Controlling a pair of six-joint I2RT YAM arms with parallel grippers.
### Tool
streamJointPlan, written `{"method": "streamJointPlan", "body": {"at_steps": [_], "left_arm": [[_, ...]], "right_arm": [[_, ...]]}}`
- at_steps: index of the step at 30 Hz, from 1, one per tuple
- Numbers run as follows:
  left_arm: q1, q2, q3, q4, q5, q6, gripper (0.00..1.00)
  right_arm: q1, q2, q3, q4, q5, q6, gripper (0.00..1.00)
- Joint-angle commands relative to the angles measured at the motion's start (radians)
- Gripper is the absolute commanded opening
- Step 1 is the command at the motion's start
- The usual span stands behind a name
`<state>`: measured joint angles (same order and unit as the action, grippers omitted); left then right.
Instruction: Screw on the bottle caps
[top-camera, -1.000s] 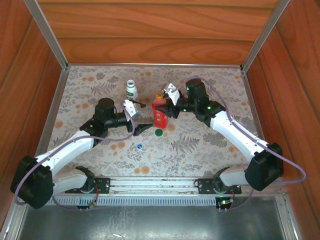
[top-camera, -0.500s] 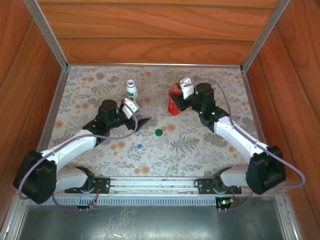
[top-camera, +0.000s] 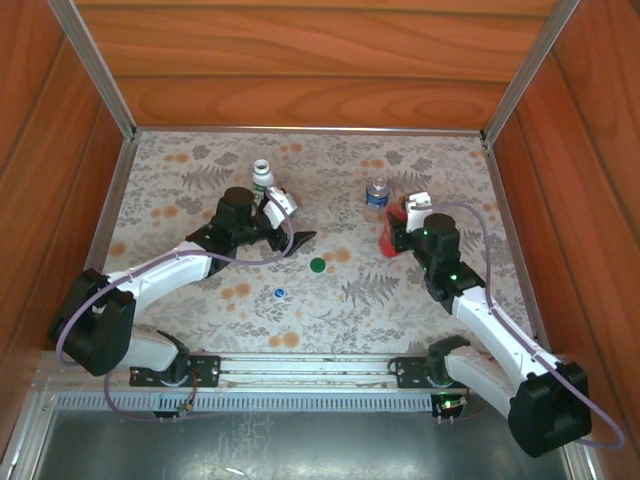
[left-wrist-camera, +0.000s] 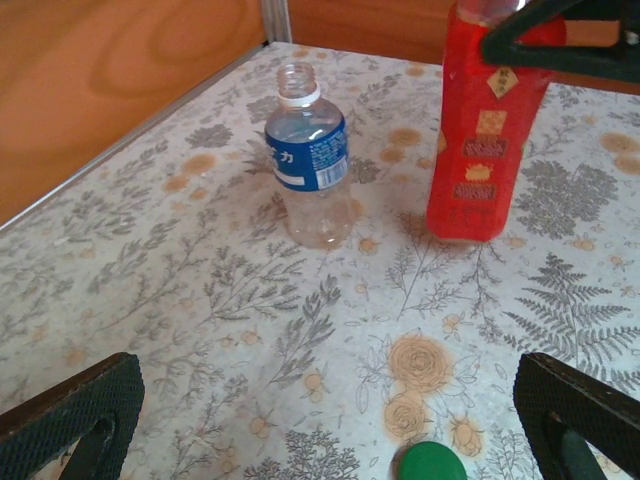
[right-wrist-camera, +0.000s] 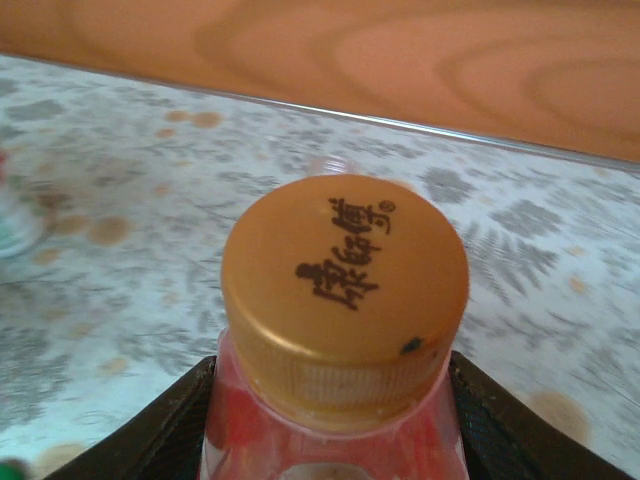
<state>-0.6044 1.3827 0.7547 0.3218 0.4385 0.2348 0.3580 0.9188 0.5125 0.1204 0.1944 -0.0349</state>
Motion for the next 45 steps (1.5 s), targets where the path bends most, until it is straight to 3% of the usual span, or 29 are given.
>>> {"method": "streamJointPlan", "body": {"at_steps": [1,11,17,23,28,35,45], "left_arm": [[-0.011,0.006,0.021,0.019,0.032,-0.007,1.0],[-0.009,-0.028,-0.005,0.019,0.022,-0.01,1.0],[-0.004,-0.077,-0.034,0.019,0.006,-0.008,1.0],[0.0,-0.108,-0.058,0.02,-0.015,-0.003,1.0],[0.0,-0.123,-0.068,0.019,-0.024,0.0,1.0],[0.003,-0.132,-0.07,0.019,-0.039,0.001,1.0],[0.054,-0.233,-0.146,0.019,-0.042,-0.018,1.0]], "right_arm": [[-0.087,0.0,-0.001,0.082,0.037,0.029,0.42],[-0.323,0.361,0.152,0.353,-0.136,0.035,0.43],[-0.364,0.59,0.305,0.394,-0.202,0.044,0.43],[-0.369,0.724,0.377,0.43,-0.251,0.029,0.44],[-0.369,0.772,0.397,0.41,-0.272,0.002,0.49],[-0.368,0.75,0.415,0.38,-0.308,-0.018,0.74],[-0.367,0.596,0.368,0.309,-0.32,-0.038,0.81]]}}
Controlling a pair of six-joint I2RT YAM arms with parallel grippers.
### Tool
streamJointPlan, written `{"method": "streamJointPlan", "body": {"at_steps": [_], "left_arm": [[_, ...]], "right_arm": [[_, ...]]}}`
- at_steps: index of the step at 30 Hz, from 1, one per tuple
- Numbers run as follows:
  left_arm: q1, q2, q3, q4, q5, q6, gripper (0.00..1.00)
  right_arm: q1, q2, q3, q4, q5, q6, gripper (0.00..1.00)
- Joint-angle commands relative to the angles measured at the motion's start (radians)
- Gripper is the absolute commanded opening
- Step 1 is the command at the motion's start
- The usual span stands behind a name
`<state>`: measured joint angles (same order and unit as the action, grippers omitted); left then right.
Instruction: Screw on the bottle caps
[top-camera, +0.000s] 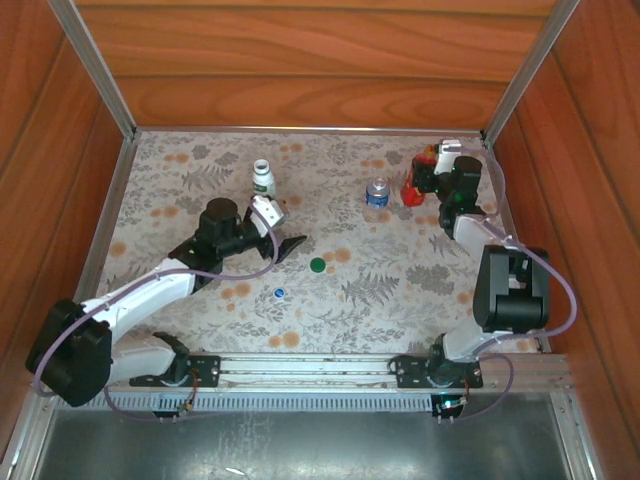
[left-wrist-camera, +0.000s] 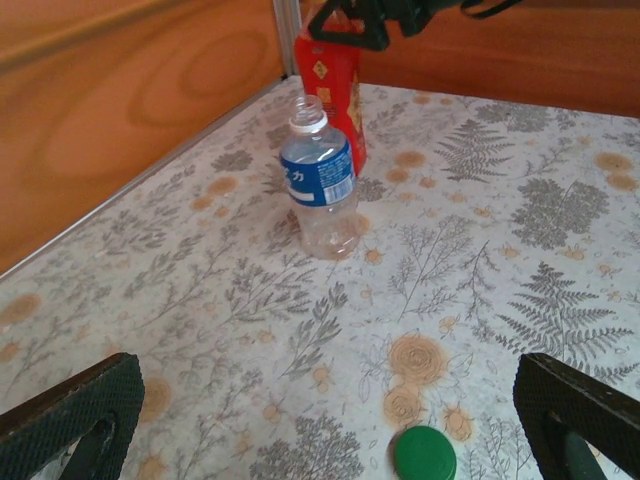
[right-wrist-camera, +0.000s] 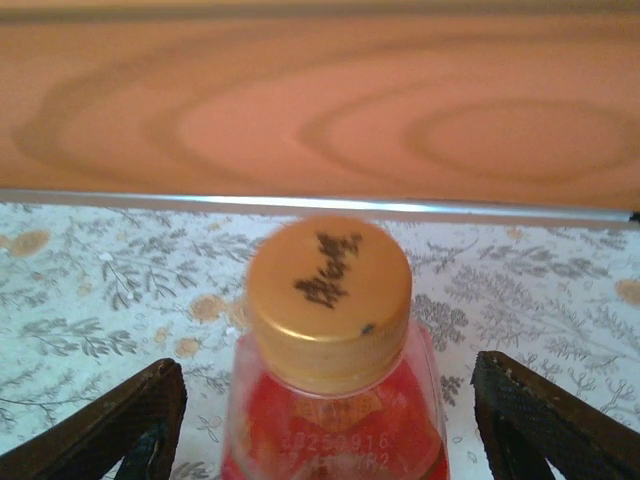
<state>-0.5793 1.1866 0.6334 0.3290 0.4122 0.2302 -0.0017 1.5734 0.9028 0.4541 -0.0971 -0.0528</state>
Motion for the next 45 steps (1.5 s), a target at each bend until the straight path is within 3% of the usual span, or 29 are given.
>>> {"method": "streamJointPlan", "body": {"at_steps": [1,10,17,23,28,34,45], "left_arm": [[0.036,-0.048,-0.035,0.012,-0.026,-0.013,1.0],[0.101,-0.083,-0.134,0.056,-0.136,-0.025,1.0],[0.215,-0.051,-0.219,0.246,-0.128,-0.094,1.0],[0.279,0.078,-0.173,0.363,-0.084,-0.093,1.0],[0.33,0.205,-0.098,0.43,-0.017,-0.095,1.0],[0.381,0.352,0.021,0.472,0.09,-0.14,1.0],[0.386,0.57,0.175,0.529,0.214,-0.127,0.99]], "right_arm": [[-0.008,-0.079,-0.034,-0.039,-0.029,-0.024,0.81],[0.018,-0.371,-0.151,-0.212,-0.105,-0.051,0.85],[0.167,-0.56,-0.13,-0.43,-0.242,-0.091,0.86],[0.331,-0.524,-0.095,-0.467,-0.337,-0.078,0.87],[0.41,-0.454,-0.065,-0.443,-0.381,-0.065,0.87],[0.453,-0.39,-0.039,-0.427,-0.423,-0.067,0.87],[0.464,-0.376,-0.073,-0.376,-0.428,-0.046,0.88]]}}
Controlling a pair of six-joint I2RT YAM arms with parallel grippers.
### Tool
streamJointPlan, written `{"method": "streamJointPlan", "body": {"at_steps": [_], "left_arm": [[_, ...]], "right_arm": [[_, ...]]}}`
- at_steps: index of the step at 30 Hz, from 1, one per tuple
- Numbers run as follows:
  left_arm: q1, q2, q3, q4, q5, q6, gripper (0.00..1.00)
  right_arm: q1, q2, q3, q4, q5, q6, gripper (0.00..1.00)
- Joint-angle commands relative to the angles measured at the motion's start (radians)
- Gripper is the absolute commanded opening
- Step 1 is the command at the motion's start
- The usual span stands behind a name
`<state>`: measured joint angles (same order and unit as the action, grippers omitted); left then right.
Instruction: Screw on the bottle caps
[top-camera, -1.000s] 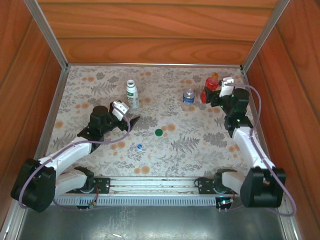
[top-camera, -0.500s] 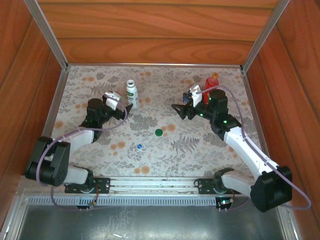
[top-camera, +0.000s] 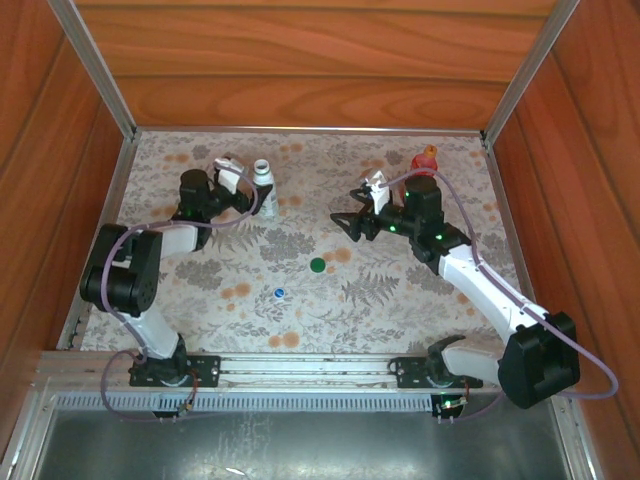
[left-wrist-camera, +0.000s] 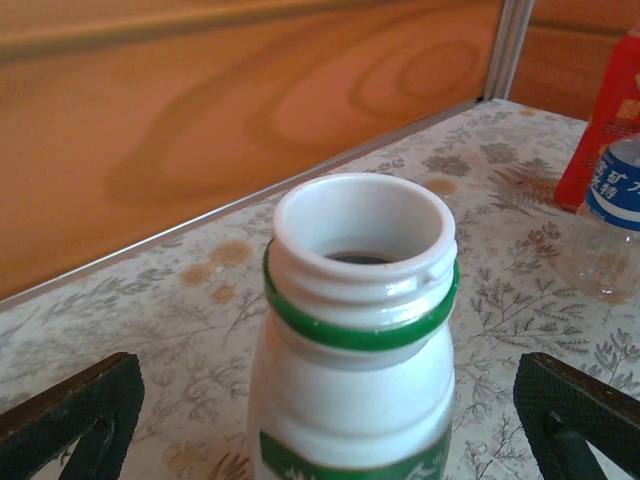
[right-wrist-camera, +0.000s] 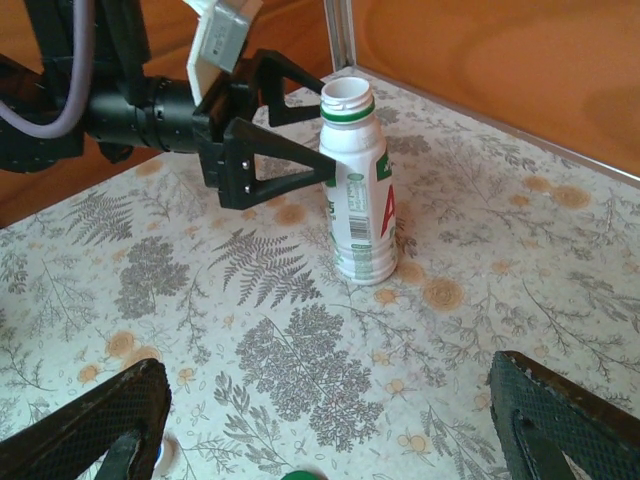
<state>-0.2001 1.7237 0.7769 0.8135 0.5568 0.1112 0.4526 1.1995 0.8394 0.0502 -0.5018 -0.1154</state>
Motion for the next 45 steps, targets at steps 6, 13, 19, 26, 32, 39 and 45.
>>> {"method": "streamJointPlan", "body": {"at_steps": [6,13,19,26,32,39,45], "left_arm": [[0.008,0.08,0.059,0.062,0.1,-0.016,0.9],[0.001,0.107,0.073,0.066,0.123,-0.025,0.81],[-0.001,0.13,0.079,0.069,0.125,-0.034,0.72],[-0.004,0.15,0.095,0.072,0.141,-0.051,0.62],[-0.008,0.139,0.086,0.072,0.164,-0.05,0.58],[-0.038,0.084,0.05,0.072,0.18,-0.031,0.56],[-0.101,-0.02,-0.041,0.072,0.176,0.008,0.57]], "right_arm": [[0.01,-0.014,-0.02,0.028,0.0,0.016,0.88],[0.009,-0.007,-0.03,0.022,0.039,0.008,0.87],[0.009,-0.03,-0.035,-0.01,0.107,-0.01,0.88],[0.009,-0.063,-0.054,0.005,0.046,0.037,1.0],[0.008,-0.096,-0.076,0.029,0.105,0.116,1.0],[-0.005,-0.11,-0.063,-0.021,0.109,0.071,1.0],[-0.005,-0.093,-0.07,-0.031,0.109,0.222,0.93]]}}
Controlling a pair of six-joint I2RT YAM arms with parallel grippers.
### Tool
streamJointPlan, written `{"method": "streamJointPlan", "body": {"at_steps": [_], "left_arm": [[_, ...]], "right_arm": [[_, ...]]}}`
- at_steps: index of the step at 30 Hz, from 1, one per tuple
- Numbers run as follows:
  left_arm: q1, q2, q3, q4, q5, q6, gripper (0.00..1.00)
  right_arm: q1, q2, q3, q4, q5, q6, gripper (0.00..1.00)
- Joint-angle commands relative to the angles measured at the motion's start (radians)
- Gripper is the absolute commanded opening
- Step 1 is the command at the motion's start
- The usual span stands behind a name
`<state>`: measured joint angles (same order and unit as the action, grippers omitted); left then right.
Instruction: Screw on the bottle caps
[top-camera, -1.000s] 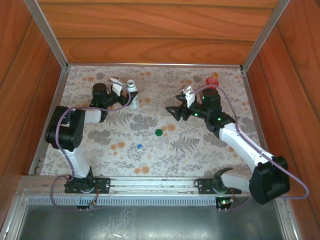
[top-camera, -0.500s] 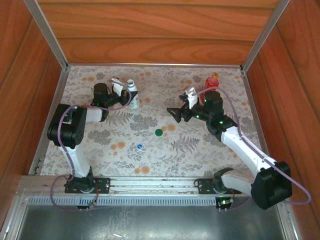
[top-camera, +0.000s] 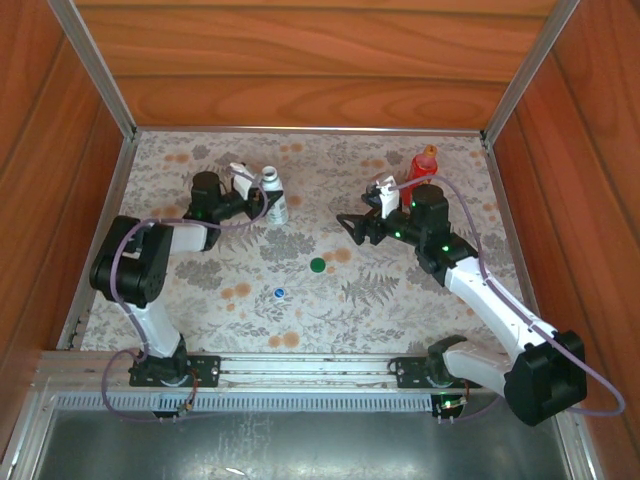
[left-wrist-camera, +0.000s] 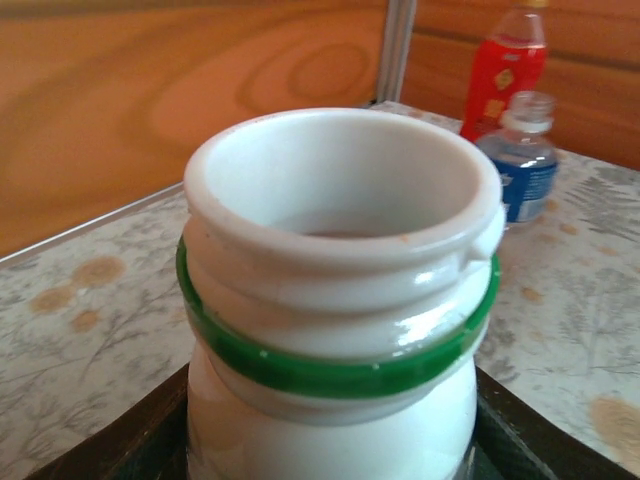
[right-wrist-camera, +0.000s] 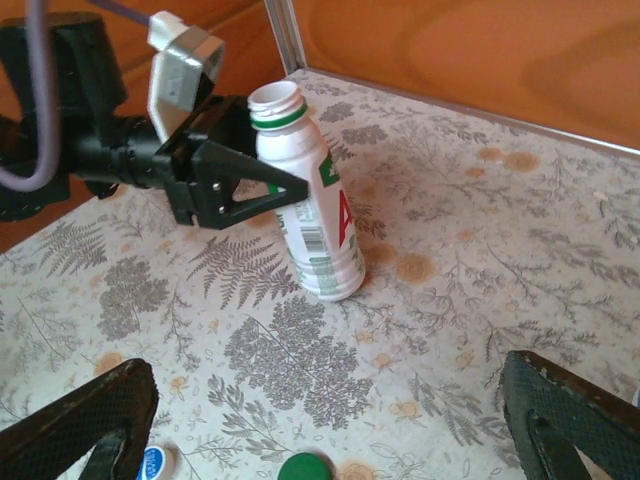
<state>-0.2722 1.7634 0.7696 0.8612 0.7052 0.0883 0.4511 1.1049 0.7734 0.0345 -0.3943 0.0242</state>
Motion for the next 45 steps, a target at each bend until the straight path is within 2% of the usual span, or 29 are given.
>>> {"method": "streamJointPlan", "body": {"at_steps": [1,3,6,13,19,23,31,33,37,45], "left_arm": [[-0.042,-0.078,-0.055,0.024,0.027,0.032,0.57],[-0.069,-0.112,-0.098,0.025,0.023,0.038,0.57],[-0.107,-0.151,-0.169,0.025,0.017,0.063,0.57],[-0.196,-0.238,-0.303,0.023,0.023,0.092,0.57],[-0.249,-0.266,-0.344,0.022,0.013,0.094,0.57],[-0.251,-0.278,-0.353,0.023,0.019,0.083,0.57],[-0.252,-0.272,-0.376,0.048,0.0,0.093,0.73],[-0.252,-0.269,-0.384,0.068,-0.014,0.094,0.73],[-0.255,-0.246,-0.415,0.164,-0.044,0.076,0.75],[-0.255,-0.099,-0.482,0.558,-0.079,-0.046,0.74]], "right_arm": [[-0.003,-0.003,-0.016,-0.001,0.006,0.097,0.93],[-0.003,-0.018,-0.037,0.014,0.022,0.12,0.95],[-0.001,-0.022,-0.04,-0.042,0.02,0.058,0.99],[0.055,-0.058,-0.065,-0.151,0.121,0.048,0.97],[0.127,-0.074,-0.095,-0.153,0.173,0.072,0.96],[0.163,-0.061,-0.103,-0.133,0.201,0.079,0.96],[0.197,-0.027,-0.098,-0.114,0.232,0.069,0.96],[0.198,-0.031,-0.098,-0.117,0.236,0.069,0.96],[0.203,-0.046,-0.116,-0.109,0.237,0.084,0.96],[0.21,-0.06,-0.17,-0.061,0.234,0.119,0.95]]}}
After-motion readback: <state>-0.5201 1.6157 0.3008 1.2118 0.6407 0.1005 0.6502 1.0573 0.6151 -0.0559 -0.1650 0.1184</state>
